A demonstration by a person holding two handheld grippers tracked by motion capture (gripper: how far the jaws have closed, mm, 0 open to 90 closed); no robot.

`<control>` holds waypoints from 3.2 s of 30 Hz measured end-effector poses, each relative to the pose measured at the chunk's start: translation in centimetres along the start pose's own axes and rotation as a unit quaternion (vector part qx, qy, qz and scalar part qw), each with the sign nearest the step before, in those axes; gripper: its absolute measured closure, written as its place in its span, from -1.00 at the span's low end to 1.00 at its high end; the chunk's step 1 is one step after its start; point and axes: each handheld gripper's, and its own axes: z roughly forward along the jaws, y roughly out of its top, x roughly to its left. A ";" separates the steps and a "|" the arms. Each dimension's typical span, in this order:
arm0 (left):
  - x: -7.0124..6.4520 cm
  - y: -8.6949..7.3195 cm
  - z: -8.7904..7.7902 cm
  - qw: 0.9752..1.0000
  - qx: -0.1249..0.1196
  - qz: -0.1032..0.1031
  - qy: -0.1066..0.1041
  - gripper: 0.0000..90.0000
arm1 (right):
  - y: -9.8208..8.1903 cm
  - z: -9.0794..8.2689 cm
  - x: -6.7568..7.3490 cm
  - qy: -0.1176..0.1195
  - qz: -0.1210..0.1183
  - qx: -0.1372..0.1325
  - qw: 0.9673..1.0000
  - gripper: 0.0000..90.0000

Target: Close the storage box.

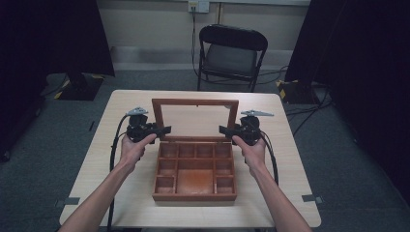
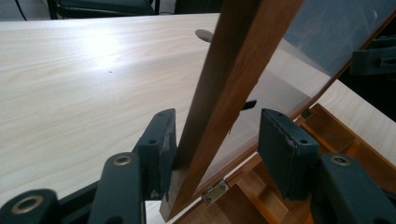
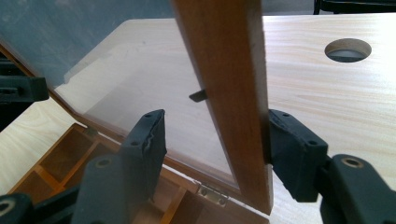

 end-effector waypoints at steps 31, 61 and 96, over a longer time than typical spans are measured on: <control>-2.5 -1.1 -3.0 0.999 0.006 0.048 -0.002 -0.18 | -1.9 -2.6 1.8 0.007 -0.031 -0.004 0.999 -0.47; -3.2 -2.5 -3.1 0.998 0.034 0.043 -0.012 -0.58 | -4.4 -6.3 -0.1 -0.016 -0.010 0.048 0.999 -0.41; -4.1 -4.5 -4.1 0.996 0.049 0.075 0.018 -0.65 | 1.1 -8.0 6.0 0.137 -0.081 0.048 0.986 0.42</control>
